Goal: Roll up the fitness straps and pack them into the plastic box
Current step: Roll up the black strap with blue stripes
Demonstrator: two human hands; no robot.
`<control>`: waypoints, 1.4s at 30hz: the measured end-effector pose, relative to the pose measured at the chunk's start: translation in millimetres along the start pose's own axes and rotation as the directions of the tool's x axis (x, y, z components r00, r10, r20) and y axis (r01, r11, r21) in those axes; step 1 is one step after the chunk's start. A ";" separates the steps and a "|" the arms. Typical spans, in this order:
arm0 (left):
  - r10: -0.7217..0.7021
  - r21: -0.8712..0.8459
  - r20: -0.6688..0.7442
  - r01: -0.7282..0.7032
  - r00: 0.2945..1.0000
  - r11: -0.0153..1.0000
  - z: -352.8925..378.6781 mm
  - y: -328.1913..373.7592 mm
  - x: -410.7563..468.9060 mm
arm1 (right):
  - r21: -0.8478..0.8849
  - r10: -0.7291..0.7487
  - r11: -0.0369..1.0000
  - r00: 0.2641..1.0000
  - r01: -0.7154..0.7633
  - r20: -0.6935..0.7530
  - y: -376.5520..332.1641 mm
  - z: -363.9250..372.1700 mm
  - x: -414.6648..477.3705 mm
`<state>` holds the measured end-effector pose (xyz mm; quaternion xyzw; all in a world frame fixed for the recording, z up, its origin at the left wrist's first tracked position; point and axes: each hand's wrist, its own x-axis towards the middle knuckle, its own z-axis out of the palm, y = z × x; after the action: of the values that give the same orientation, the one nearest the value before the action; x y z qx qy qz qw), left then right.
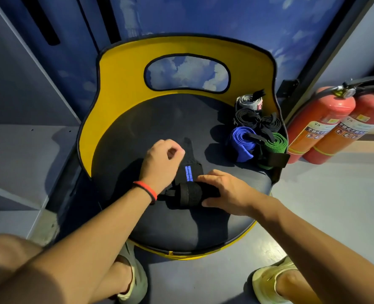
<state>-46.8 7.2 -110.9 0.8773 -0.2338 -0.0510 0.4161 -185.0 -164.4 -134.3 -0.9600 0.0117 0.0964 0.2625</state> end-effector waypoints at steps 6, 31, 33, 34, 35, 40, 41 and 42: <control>-0.217 0.171 0.164 0.189 0.962 0.967 -6.4 -2.7 -59.0 | 0.037 0.051 0.998 0.992 -0.055 0.112 -2.3 -0.6 1.5; -0.254 0.013 0.048 0.253 0.966 0.967 10.4 -13.7 -71.2 | -0.180 -0.226 0.967 0.933 0.180 -0.280 -18.9 35.0 -24.9; -0.241 0.020 0.057 0.241 0.969 0.970 5.5 -11.3 -71.1 | -0.174 -0.204 0.972 0.937 0.159 -0.283 -20.4 39.1 -23.2; -0.224 0.045 0.071 0.221 0.972 0.974 3.0 -10.6 -71.2 | -0.135 -0.172 0.981 0.936 0.136 -0.307 -20.5 40.3 -22.7; -0.212 0.071 0.091 0.206 0.973 0.976 0.5 -10.5 -71.5 | -0.086 -0.142 0.989 0.932 0.120 -0.333 -20.0 41.1 -22.1; -0.275 0.062 0.268 0.268 0.923 0.961 -11.8 -6.8 -77.2 | 0.165 -0.002 0.985 0.952 0.055 -0.306 -13.8 30.9 -27.2; -0.285 0.044 0.308 0.286 0.908 0.957 -12.9 -7.5 -78.0 | 0.200 0.030 0.979 0.958 0.029 -0.286 -12.2 28.5 -28.6; -0.288 0.021 0.340 0.299 0.895 0.954 -14.2 -8.2 -78.9 | 0.234 0.069 0.972 0.963 -0.007 -0.259 -11.0 26.1 -29.6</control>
<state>-109.6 57.4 -116.1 0.8737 -0.1664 -0.2671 0.3709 -218.0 -142.5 -145.2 -0.9268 0.0764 -0.0299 0.3665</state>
